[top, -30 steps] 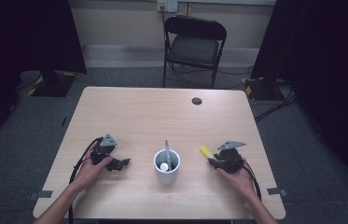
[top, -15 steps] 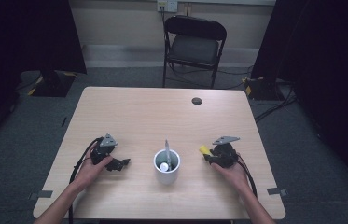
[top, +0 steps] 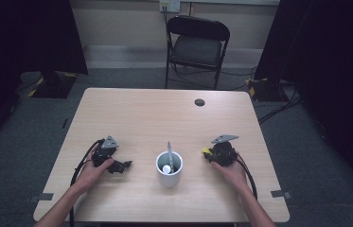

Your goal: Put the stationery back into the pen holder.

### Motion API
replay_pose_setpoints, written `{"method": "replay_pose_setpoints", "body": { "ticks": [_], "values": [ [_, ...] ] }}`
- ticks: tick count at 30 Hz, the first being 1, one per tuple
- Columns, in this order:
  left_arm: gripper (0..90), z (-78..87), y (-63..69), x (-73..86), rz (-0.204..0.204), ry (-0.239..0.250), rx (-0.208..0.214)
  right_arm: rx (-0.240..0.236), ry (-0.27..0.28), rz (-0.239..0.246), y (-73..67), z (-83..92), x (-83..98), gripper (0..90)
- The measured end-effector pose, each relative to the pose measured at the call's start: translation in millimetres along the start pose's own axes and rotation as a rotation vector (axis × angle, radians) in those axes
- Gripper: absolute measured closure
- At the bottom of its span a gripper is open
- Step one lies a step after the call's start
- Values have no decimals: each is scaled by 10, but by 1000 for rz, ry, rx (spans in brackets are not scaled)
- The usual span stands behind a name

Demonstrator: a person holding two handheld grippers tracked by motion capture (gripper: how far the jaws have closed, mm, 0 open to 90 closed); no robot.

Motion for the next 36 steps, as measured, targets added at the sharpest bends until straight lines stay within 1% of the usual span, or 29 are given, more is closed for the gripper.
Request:
{"method": "replay_pose_setpoints", "body": {
  "ticks": [3, 5, 6, 7, 8, 10, 11, 13, 16, 17, 20, 25, 27, 29, 31, 36],
  "values": [
    [24, 0, 0, 0, 0, 0, 1, -1, 7, 3, -2, 5, 2, 670],
    [24, 0, 0, 0, 0, 0, 1, -9, 0, -20, 0, 15, 1, 671],
    [24, 0, 0, 0, 0, 0, 1, -9, 0, -20, 0, 15, 1, 671],
    [24, -1, 0, 0, 0, 0, 1, -22, 7, -24, 10, 28, -3, 671],
    [24, 0, -1, 0, -1, 0, 1, -25, 17, -26, 15, 39, -13, 671],
    [24, 0, 0, -1, -1, 1, 1, -20, 39, -31, 32, 74, -46, 671],
    [24, 0, 0, -1, -1, 1, 1, -20, 39, -31, 32, 74, -46, 671],
    [24, 0, 0, -1, -1, 0, 1, -26, 73, -50, 37, 137, -91, 671],
    [24, 0, 0, -1, -1, 1, 1, -27, 84, -52, 28, 162, -107, 671],
    [24, 0, 0, -1, -1, 0, 1, -30, 101, -54, 18, 189, -132, 671],
    [24, 0, -1, -1, -1, 0, 0, -42, 119, -63, 0, 215, -163, 671],
    [24, 0, 0, 0, -1, 0, 1, -54, 135, -70, -18, 236, -188, 671],
    [24, 0, 0, 0, -1, 1, 1, -75, 153, -86, -32, 249, -209, 671],
    [24, 0, 0, 0, -1, 0, 1, -88, 170, -92, -40, 261, -228, 671],
    [24, 0, 0, 0, -1, 0, 1, -97, 182, -109, -54, 281, -249, 671],
    [24, 0, 0, 0, -1, 1, 1, -114, 209, -113, -78, 314, -291, 671]
  ]
}}
Point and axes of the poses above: each handheld gripper's, and its own axes: z roughly backward along the jaws, x roughly out of its underside, y roughly to its right, the point moved 5 cm from there along -z, roughly forward along the jaws, and after that the axes turned 12 degrees about y, right-handed, at the moved point
